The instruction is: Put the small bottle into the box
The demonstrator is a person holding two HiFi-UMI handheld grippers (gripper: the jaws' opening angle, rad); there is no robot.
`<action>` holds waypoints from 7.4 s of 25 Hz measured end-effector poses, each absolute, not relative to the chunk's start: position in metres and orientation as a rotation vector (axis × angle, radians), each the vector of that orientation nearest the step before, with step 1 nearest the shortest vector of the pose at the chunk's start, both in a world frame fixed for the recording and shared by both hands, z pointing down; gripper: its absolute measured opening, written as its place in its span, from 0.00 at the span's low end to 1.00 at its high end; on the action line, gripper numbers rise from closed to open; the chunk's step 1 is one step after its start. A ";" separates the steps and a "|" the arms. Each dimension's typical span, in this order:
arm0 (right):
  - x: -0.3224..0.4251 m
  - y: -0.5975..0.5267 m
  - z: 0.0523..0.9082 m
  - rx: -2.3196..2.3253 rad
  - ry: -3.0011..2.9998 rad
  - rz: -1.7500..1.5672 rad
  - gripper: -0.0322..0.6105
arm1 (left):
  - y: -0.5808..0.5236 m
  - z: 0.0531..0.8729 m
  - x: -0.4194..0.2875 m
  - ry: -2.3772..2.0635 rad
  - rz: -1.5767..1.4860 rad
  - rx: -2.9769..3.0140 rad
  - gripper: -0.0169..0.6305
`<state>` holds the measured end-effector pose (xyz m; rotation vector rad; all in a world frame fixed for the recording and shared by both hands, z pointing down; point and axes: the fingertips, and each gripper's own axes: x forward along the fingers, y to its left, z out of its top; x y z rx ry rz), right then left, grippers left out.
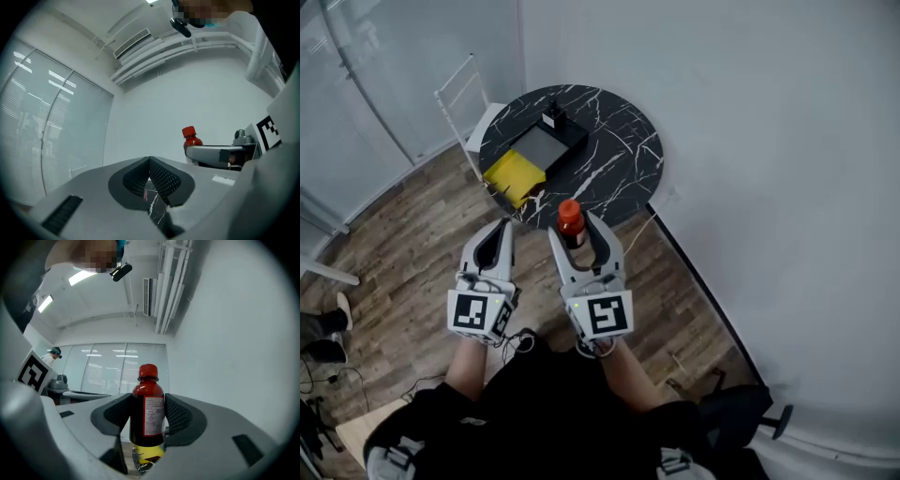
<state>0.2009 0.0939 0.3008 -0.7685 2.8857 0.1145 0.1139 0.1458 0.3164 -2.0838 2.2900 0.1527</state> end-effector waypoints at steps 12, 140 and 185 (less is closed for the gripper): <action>0.132 0.121 0.311 -0.753 2.943 0.157 0.38 | 0.189 0.332 0.042 2.340 0.119 -2.075 0.02; -0.191 -0.151 0.779 -1.544 2.879 -1.965 0.38 | -0.186 0.707 -0.265 1.745 -1.127 -3.190 0.02; -0.076 -0.149 0.607 -1.124 3.300 -0.831 0.04 | -0.122 0.605 -0.155 2.249 -0.775 -2.812 0.02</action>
